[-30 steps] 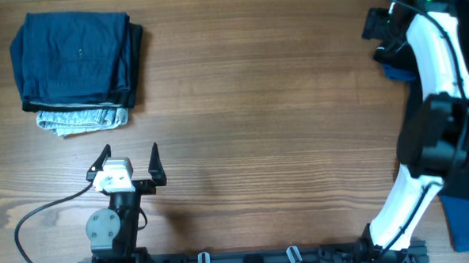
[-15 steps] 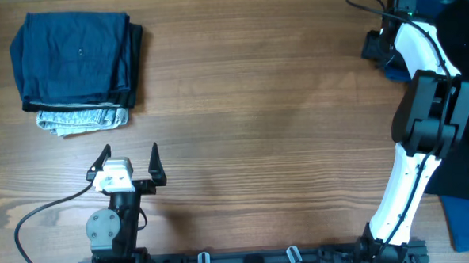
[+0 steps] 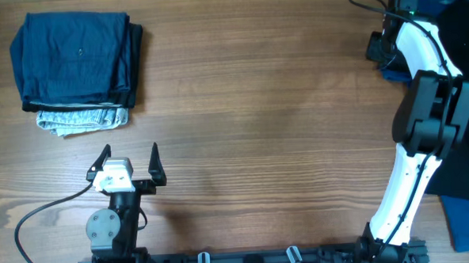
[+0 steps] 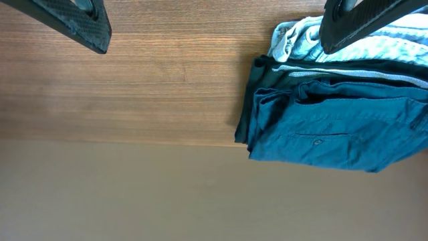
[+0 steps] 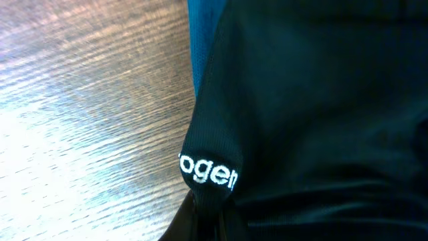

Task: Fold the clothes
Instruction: 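Reach the right gripper to the black polo on the right and grasp it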

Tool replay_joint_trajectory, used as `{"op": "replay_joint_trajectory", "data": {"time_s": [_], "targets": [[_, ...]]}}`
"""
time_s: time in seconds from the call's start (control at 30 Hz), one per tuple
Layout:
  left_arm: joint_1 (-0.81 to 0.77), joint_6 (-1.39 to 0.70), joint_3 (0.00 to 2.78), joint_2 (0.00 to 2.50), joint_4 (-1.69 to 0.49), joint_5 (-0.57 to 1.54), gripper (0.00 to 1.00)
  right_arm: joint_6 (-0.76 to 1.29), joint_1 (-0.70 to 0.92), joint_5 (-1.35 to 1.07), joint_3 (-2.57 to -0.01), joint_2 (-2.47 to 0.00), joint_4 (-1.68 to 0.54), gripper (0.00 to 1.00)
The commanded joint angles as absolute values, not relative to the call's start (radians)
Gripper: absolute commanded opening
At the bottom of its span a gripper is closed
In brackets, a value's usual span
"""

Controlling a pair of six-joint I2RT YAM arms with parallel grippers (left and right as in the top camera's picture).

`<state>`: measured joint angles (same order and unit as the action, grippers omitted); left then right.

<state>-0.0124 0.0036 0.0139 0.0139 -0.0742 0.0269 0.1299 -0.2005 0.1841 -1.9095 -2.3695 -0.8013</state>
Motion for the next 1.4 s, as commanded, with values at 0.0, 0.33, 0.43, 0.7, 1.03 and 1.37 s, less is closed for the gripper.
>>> {"op": "replay_joint_trajectory", "data": {"time_s": [0.0,0.33,0.43,0.7,1.03,1.37], "targets": [[-0.018,0.022,0.006,0.007,-0.075,0.021,1.0,0.13,-0.211,0.17,-1.943,-2.22,-0.807,0.04],[-0.018,0.022,0.006,0.007,-0.074,0.021,1.0,0.13,-0.211,0.165,-1.943,-2.133,-0.867,0.04],[-0.018,0.022,0.006,0.007,-0.074,0.021,1.0,0.13,-0.211,0.165,-1.943,-2.134,-0.87,0.09],[-0.018,0.022,0.006,0.007,-0.074,0.021,1.0,0.131,-0.211,0.165,-1.943,-2.134,-0.871,0.04],[-0.018,0.022,0.006,0.007,-0.074,0.021,1.0,0.165,-0.221,0.161,-1.902,-2.167,-0.864,0.62],[-0.018,0.022,0.006,0.007,-0.074,0.021,1.0,0.115,-0.224,-0.1,-1.902,-2.285,-0.739,0.59]]}}
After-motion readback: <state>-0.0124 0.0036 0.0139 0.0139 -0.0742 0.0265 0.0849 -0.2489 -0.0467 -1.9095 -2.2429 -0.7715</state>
